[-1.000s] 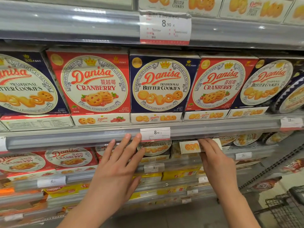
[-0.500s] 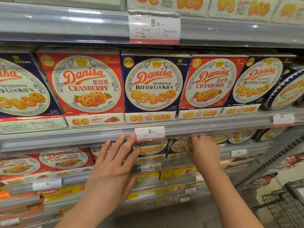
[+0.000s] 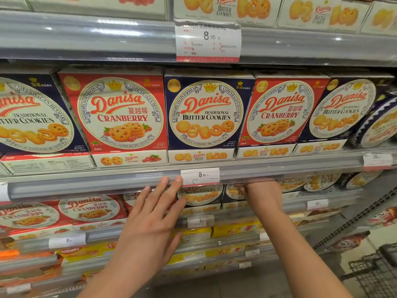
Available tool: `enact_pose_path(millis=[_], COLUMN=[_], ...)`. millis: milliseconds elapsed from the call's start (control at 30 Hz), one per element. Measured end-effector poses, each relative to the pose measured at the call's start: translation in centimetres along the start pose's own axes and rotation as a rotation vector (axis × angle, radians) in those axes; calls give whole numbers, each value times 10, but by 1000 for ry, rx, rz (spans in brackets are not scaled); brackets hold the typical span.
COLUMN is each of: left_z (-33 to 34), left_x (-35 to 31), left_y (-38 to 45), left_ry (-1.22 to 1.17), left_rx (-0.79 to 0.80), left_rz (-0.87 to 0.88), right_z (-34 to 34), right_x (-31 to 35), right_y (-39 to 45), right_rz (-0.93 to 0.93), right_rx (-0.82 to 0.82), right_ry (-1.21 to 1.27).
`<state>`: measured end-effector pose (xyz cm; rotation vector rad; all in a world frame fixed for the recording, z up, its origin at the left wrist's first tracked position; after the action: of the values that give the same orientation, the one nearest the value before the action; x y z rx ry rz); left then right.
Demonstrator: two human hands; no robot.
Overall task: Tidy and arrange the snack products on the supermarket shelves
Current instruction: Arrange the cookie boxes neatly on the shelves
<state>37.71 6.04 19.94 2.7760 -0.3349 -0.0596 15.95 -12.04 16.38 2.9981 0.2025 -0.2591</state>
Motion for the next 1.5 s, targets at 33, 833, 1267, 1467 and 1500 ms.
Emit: enact_pose_path(millis=[33,833,1267,1467,1500], left_z=[0,-2,-44,-49,-48], left_x=[0,-1,89,143,148], left_y=[0,3,-55,-79,-83], left_ry=[0,-7,-112,-89,-92], left_rx=[2,-22,-296,-289,-288], left_rz=[-2,-1,-202,-237,-240], right_z=[1,-58,-57,-105,-122], right_x=[-1,69,74,78,78], right_y=[0,-129,-116,-122,-123], right_rz=[5,-383,-249,-210,-217], right_rx=[21,-625,-536,-709,-758], right_ry=[-4,506,442,452,447])
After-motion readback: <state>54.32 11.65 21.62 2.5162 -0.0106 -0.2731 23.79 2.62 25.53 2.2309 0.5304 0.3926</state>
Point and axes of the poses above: each hand's wrist, its own y-axis towards the middle knuckle, its own z-axis out of the palm, x = y × z, the point moved 8 cm from there along y, towards the middle knuckle, and after that the axes turned 3 degrees about -y, right-handed, at the moved point
